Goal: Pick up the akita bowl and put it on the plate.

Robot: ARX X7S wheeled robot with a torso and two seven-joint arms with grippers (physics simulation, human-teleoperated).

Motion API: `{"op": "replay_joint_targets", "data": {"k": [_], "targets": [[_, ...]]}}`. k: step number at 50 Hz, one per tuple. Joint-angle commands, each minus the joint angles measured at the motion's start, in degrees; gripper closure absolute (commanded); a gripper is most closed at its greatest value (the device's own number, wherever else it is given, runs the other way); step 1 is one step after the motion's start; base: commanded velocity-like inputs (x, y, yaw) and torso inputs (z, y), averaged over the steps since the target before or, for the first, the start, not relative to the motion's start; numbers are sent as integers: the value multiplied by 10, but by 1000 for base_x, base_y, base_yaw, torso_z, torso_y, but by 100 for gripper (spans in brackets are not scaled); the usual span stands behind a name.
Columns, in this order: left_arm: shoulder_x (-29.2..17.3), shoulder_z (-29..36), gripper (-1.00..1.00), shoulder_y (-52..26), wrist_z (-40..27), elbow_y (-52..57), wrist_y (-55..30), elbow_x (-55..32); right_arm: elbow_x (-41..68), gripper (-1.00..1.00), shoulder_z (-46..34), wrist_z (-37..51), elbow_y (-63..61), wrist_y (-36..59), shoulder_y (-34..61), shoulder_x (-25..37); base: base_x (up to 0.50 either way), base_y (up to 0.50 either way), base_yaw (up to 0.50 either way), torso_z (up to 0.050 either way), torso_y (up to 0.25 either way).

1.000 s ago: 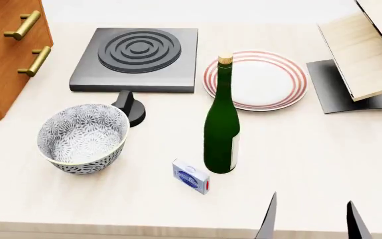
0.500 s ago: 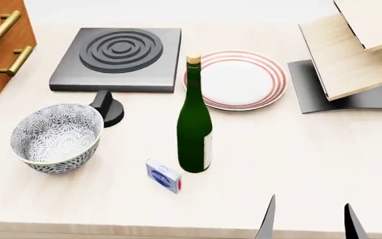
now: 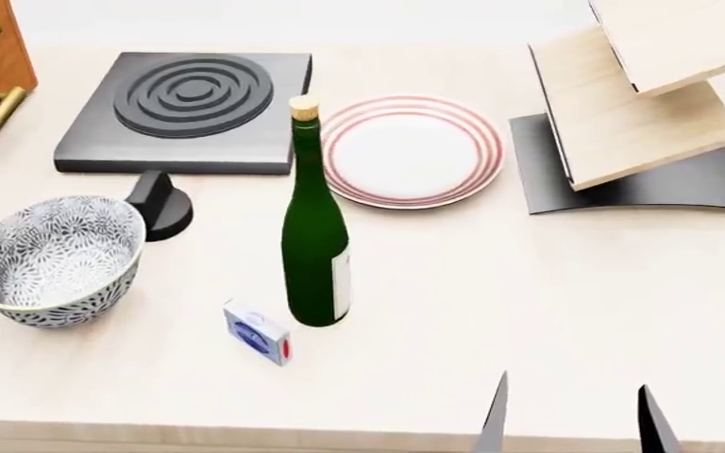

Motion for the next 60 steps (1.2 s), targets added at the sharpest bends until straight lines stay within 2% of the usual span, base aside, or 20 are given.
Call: {"op": "replay_joint_targets", "data": {"k": [1, 17, 18, 60], "targets": [[-4, 2, -100, 2, -3, -7, 7, -4, -4, -100, -11, 3, 4, -4, 0, 3, 0, -164, 0, 0, 0], [-8, 7, -100, 4, -9, -14, 14, -5, -6, -100, -22, 7, 11, -7, 1, 7, 0, -165, 0, 0, 0], [-7, 16, -100, 4, -5, -27, 21, 0, -21, -100, -40, -1, 17, -24, -3, 8, 234, -133, 0, 0, 0], [-19, 29, -100, 4, -19, -34, 30, -5, -38, -100, -64, 17, 35, -23, 7, 18, 212, -55, 0, 0, 0]]}}
